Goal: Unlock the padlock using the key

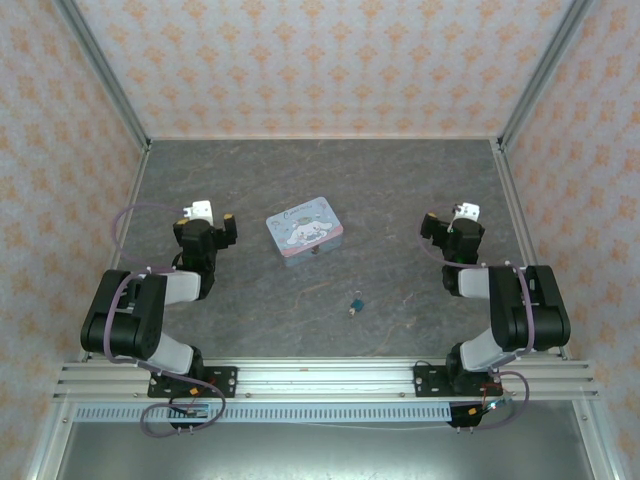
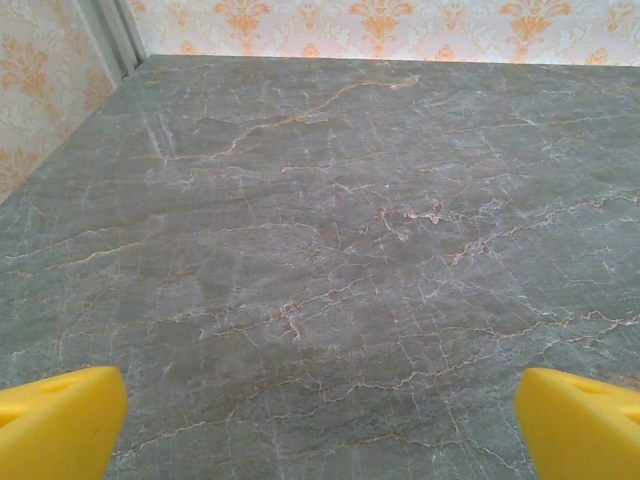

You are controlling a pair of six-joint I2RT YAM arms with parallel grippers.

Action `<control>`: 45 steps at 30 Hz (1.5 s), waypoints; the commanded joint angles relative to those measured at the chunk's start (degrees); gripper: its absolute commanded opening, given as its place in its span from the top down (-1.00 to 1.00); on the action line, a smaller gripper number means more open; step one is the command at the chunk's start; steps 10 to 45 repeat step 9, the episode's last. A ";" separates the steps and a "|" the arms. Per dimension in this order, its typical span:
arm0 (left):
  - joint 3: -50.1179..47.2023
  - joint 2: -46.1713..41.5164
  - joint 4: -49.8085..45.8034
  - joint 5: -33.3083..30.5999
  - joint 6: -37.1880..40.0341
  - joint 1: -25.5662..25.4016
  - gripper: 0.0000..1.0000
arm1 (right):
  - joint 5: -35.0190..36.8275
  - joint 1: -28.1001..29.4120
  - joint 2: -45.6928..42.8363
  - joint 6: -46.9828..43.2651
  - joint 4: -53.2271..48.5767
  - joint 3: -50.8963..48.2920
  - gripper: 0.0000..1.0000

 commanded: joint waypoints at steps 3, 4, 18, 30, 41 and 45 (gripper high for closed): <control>0.49 0.38 -0.82 -0.11 -0.12 -0.17 -1.00 | -0.30 0.24 0.24 0.48 -0.38 0.44 -0.98; 0.49 0.36 -0.83 -0.12 -0.12 -0.24 -1.00 | -0.30 0.20 0.24 0.47 -0.27 0.38 -0.98; 0.66 0.46 -1.01 -0.49 0.12 -0.59 -1.00 | -0.31 0.28 0.12 0.48 -0.14 0.25 -0.98; 0.66 0.46 -1.01 -0.49 0.12 -0.59 -1.00 | -0.31 0.28 0.12 0.48 -0.14 0.25 -0.98; 0.66 0.46 -1.01 -0.49 0.12 -0.59 -1.00 | -0.31 0.28 0.12 0.48 -0.14 0.25 -0.98; 0.66 0.46 -1.01 -0.49 0.12 -0.59 -1.00 | -0.31 0.28 0.12 0.48 -0.14 0.25 -0.98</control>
